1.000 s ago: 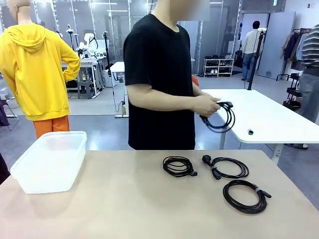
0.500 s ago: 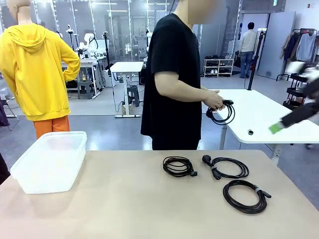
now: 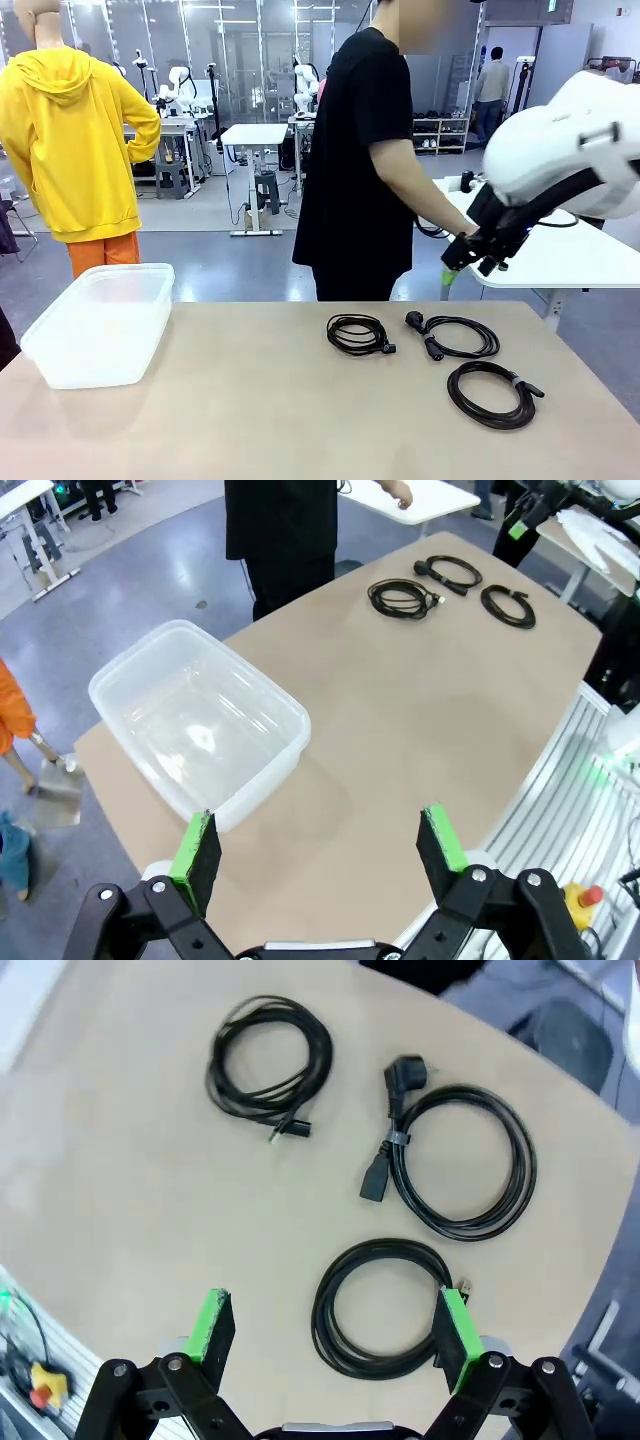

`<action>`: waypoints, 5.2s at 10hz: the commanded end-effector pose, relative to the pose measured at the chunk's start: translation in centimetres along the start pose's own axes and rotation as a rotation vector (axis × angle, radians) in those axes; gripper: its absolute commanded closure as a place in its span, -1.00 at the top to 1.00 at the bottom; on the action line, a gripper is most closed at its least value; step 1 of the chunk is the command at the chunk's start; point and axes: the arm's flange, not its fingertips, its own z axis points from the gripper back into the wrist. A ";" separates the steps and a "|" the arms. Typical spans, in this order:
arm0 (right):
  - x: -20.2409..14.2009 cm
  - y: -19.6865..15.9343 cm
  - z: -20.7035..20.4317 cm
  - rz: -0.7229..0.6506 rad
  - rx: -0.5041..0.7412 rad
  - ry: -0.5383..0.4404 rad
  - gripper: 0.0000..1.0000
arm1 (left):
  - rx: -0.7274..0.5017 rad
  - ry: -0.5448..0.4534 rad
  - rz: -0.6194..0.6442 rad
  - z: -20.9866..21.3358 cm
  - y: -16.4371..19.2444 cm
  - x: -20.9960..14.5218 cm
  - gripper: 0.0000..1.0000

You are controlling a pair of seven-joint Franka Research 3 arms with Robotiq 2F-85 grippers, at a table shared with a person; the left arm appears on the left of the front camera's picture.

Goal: Organize and store the cables.
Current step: Place the Power Cable into the Organizing box.

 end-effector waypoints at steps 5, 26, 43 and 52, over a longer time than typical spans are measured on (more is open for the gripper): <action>1.9 0.4 -10.3 -0.207 -0.189 0.048 1.00 | -0.014 -0.011 -0.010 0.0 0.0 0.0 1.00; 5.9 -3.2 -23.2 -0.309 -0.217 0.187 0.79 | -0.014 -0.011 -0.010 0.0 0.0 0.0 1.00; 7.6 -1.7 -14.0 -0.345 -0.242 0.198 -1.00 | -0.014 -0.011 -0.010 0.0 0.0 0.0 1.00; 2.3 13.4 -10.3 -0.346 -0.276 0.174 -0.63 | -0.014 -0.011 -0.010 0.0 0.0 0.0 1.00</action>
